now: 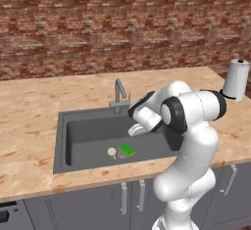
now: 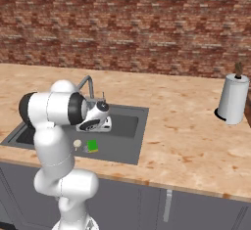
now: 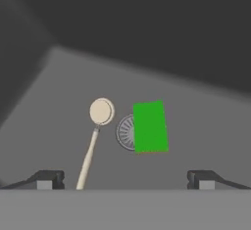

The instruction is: Pick up the sponge and dish brush from the sink, and place them back in the cabinet, and close the cabinet door.

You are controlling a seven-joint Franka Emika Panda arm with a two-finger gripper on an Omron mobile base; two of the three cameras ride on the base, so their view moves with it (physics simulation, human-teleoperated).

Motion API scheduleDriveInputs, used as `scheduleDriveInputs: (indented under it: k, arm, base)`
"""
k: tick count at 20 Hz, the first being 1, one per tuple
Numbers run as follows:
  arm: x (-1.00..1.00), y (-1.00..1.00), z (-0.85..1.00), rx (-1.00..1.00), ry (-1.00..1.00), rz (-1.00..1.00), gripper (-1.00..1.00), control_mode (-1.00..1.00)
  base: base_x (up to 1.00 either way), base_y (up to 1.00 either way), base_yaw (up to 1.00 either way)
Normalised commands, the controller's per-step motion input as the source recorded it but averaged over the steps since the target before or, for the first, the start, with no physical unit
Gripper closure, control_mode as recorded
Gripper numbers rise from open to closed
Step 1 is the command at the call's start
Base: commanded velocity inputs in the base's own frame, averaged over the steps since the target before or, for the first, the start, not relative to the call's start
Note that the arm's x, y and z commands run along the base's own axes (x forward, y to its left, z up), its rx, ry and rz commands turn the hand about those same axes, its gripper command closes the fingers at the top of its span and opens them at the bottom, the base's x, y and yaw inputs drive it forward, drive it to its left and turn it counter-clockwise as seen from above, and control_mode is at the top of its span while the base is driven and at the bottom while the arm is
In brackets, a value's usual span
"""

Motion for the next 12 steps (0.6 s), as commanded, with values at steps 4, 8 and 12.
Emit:
scheduleDriveInputs:
  k: [4, 8, 12]
  arm:
    - [0.10, 0.02, -0.22, 0.00, -0.01, 0.00, -1.00, -1.00]
    - [0.10, 0.02, -0.16, 0.00, 0.01, 0.00, -1.00, -1.00]
    - [0.16, 0.00, -0.13, 0.00, 0.09, 0.00, -1.00, -1.00]
  base:
    - [0.00, 0.00, 0.00]
    - [0.00, 0.00, 0.00]
    - [0.00, 0.00, 0.00]
